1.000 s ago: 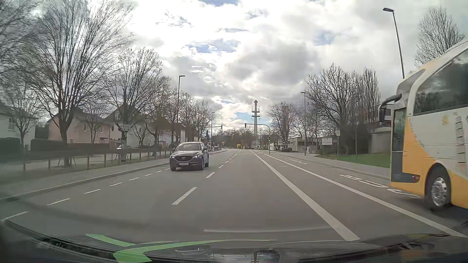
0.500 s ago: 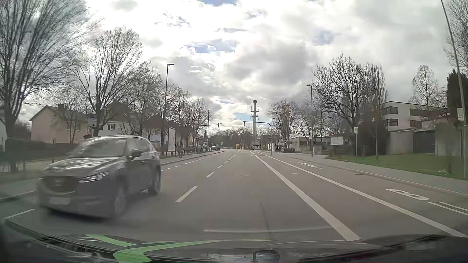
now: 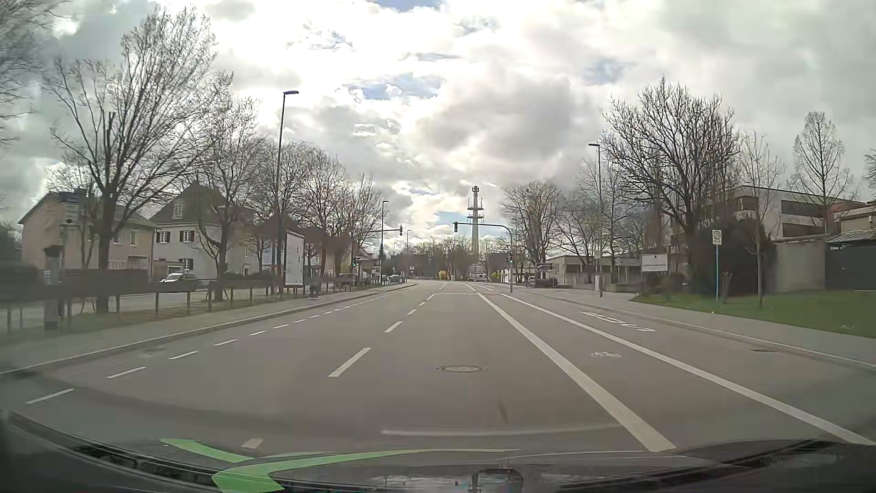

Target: Follow the waypoints while adhering to traffic rules and regulations

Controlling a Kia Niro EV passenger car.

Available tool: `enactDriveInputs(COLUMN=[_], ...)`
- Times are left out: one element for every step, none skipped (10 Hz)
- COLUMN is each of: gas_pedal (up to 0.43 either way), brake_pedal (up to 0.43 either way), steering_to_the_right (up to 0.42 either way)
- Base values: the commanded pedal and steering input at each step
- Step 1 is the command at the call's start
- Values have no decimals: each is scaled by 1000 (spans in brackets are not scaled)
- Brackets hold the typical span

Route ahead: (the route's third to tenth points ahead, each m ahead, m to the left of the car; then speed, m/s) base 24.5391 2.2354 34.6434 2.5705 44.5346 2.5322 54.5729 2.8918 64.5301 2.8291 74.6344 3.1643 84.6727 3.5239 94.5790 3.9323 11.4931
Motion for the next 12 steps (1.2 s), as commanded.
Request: enactDriveInputs(gas_pedal=[118, 118, 118, 118, 118, 118, 118, 118, 118, 118, 118, 118], brake_pedal=[0, 0, 0, 0, 0, 0, 0, 0, 0, 0, 0, 0], steering_to_the_right=[3, 3, 3, 2, 2, 2, 1, 1, 1, 1, 1, 1])
